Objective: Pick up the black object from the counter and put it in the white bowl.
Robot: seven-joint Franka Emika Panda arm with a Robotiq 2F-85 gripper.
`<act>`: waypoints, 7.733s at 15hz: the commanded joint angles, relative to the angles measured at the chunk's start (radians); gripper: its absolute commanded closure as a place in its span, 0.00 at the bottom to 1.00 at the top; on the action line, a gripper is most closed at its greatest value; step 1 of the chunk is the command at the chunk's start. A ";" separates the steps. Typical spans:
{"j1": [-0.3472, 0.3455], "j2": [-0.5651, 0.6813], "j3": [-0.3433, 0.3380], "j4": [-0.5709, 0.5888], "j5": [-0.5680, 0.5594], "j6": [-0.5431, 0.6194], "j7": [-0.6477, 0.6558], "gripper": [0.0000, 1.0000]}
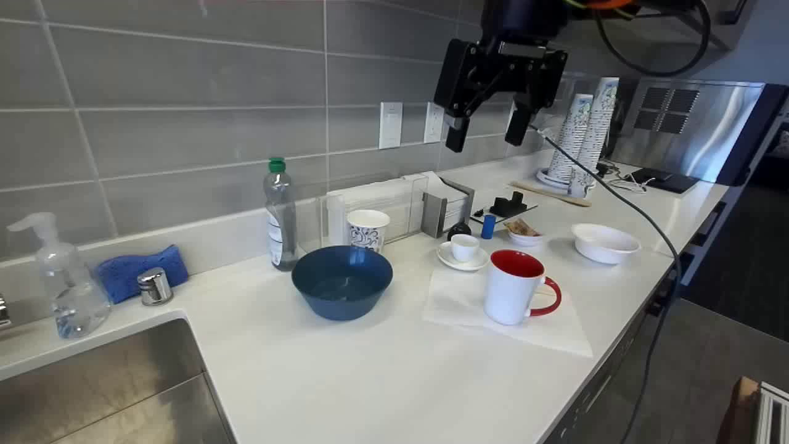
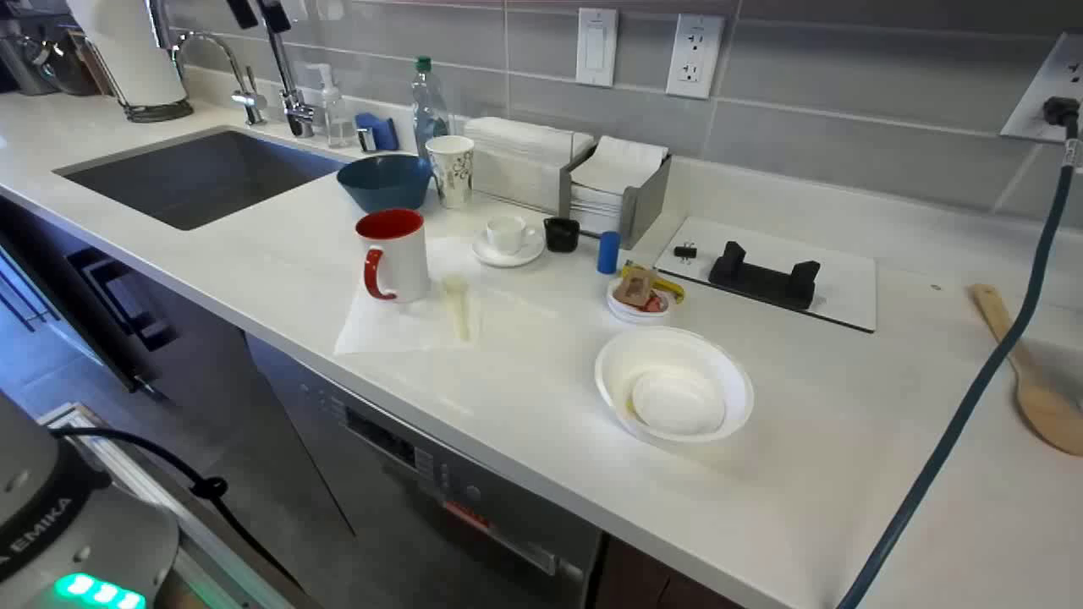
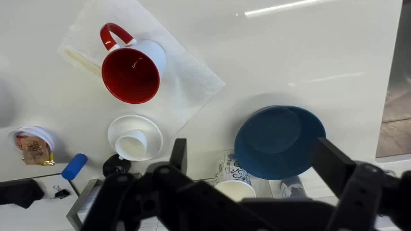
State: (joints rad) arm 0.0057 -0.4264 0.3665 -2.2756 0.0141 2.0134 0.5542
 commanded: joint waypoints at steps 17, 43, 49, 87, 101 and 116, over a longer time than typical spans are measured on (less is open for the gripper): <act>-0.072 0.025 -0.139 -0.116 -0.176 0.279 0.050 0.00; -0.116 0.532 -0.400 -0.008 -0.395 0.691 0.227 0.00; -0.042 0.691 -0.529 0.058 -0.509 0.813 0.352 0.00; 0.204 0.741 -0.762 0.212 -0.349 0.642 0.294 0.92; -0.036 0.463 -0.744 0.039 -0.472 0.482 0.410 0.92; -0.295 0.520 -0.751 -0.113 -0.729 0.660 0.744 0.92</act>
State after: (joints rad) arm -0.2720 0.0468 -0.3807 -2.3990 -0.6354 2.5956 1.1818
